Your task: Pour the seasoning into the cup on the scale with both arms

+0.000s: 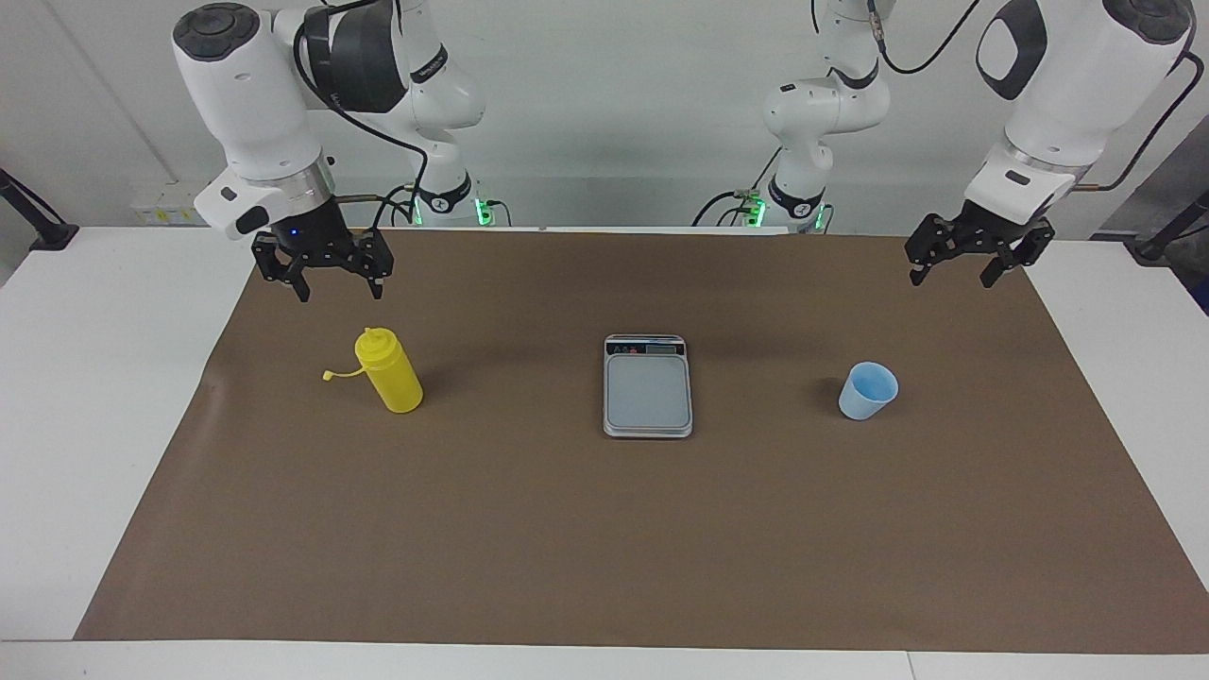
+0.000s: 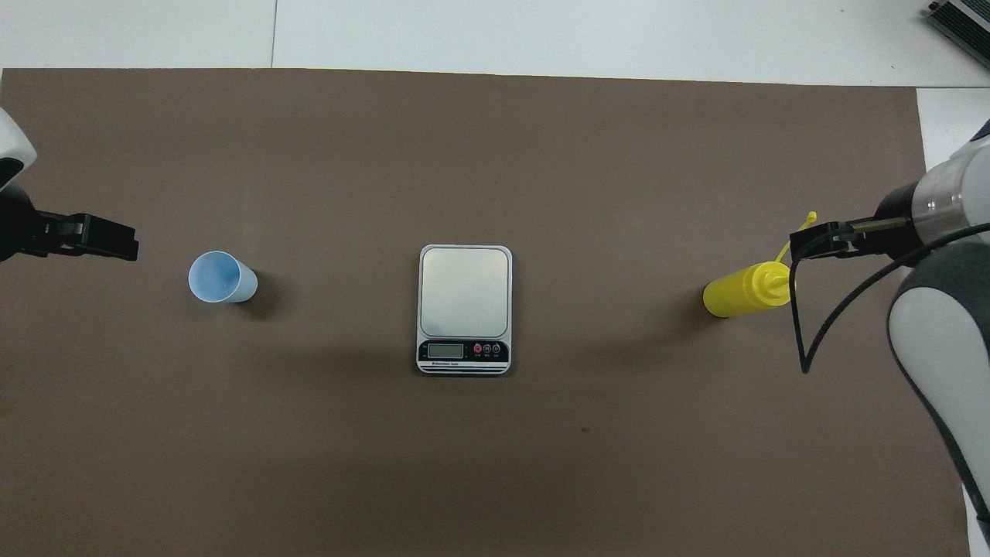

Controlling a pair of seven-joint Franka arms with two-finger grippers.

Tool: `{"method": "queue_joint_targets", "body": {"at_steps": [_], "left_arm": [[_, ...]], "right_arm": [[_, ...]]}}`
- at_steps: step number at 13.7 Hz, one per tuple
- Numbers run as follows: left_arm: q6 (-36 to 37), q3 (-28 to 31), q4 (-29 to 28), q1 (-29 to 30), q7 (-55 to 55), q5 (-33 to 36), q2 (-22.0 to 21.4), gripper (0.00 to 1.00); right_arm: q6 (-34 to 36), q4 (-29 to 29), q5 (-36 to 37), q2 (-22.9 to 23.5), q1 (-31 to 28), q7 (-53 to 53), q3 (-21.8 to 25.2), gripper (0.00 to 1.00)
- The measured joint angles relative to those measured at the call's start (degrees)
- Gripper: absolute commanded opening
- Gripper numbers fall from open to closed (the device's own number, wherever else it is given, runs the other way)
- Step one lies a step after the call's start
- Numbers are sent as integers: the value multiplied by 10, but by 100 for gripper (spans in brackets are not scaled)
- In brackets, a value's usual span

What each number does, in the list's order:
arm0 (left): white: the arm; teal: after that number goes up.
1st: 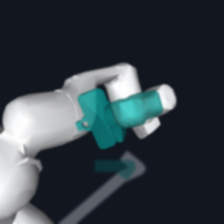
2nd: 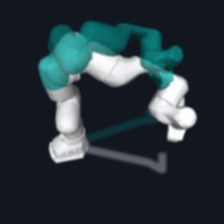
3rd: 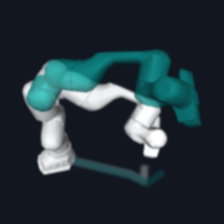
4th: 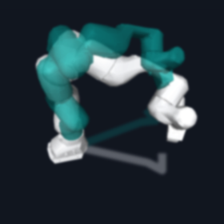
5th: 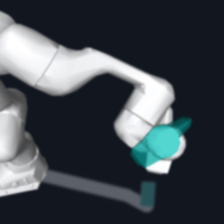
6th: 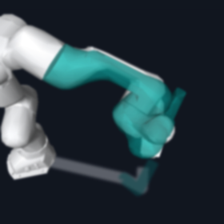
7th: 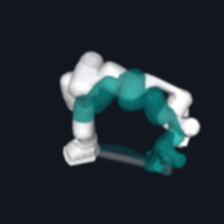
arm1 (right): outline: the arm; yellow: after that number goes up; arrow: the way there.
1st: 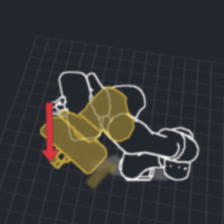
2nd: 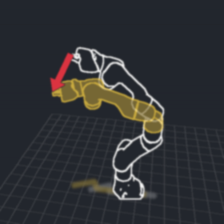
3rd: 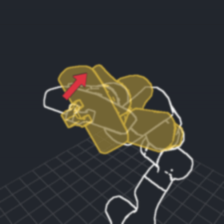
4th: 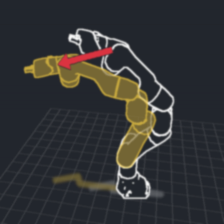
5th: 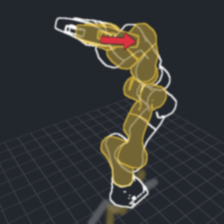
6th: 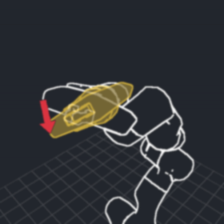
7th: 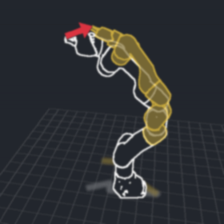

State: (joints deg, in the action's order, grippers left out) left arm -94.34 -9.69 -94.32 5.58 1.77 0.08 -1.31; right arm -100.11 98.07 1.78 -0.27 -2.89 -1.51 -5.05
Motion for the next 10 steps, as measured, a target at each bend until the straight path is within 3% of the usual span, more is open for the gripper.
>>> {"method": "queue_joint_targets", "body": {"at_steps": [10], "left_arm": [[-1,0,-4,0,0,0,-1,100]], "right_arm": [[0,0,0,0,0,0,0,100]]}}
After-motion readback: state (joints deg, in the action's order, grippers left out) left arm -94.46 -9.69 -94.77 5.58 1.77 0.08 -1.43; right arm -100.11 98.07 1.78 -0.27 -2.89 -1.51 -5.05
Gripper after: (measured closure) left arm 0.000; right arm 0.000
